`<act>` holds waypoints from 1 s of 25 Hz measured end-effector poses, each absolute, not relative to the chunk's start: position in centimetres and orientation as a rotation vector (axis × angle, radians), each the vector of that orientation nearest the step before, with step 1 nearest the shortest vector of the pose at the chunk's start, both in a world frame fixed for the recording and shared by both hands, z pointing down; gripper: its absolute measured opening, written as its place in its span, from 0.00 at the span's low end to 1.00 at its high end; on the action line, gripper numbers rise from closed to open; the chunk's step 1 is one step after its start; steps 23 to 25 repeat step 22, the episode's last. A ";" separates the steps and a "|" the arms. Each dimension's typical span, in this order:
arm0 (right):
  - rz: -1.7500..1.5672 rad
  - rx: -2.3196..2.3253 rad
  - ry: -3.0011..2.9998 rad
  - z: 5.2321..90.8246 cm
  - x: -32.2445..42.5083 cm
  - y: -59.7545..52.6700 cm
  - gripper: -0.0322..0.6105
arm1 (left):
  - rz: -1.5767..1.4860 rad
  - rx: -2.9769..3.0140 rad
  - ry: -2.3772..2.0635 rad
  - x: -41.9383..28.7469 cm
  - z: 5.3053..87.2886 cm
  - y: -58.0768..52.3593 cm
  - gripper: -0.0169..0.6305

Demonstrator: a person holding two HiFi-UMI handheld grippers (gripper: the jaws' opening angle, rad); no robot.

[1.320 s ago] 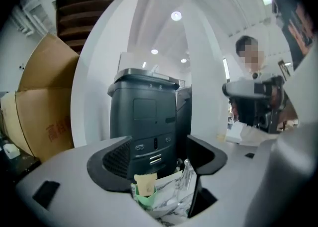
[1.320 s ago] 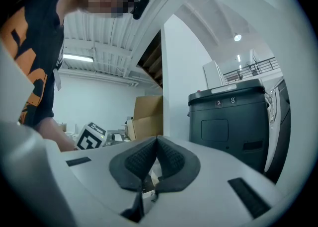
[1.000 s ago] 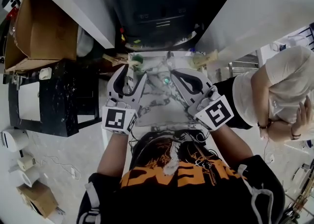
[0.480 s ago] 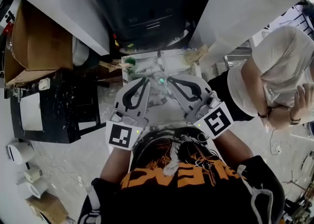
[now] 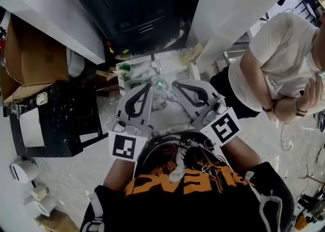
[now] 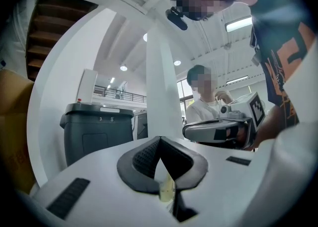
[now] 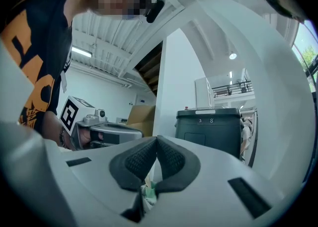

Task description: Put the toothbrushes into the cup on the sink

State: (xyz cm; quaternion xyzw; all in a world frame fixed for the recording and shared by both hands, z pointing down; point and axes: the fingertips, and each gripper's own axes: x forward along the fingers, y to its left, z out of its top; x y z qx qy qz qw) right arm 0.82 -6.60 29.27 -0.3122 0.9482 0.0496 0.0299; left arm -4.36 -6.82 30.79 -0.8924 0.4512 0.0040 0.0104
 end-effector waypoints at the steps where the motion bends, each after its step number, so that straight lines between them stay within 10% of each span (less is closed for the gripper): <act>1: 0.152 -0.969 2.921 29.2 1.1 -6.6 0.07 | 0.013 -2.785 1.401 -4.1 30.6 -6.8 0.06; 25: 0.160 -0.956 2.923 29.4 1.7 -6.8 0.07 | -0.025 -2.791 1.391 -3.1 30.9 -6.7 0.06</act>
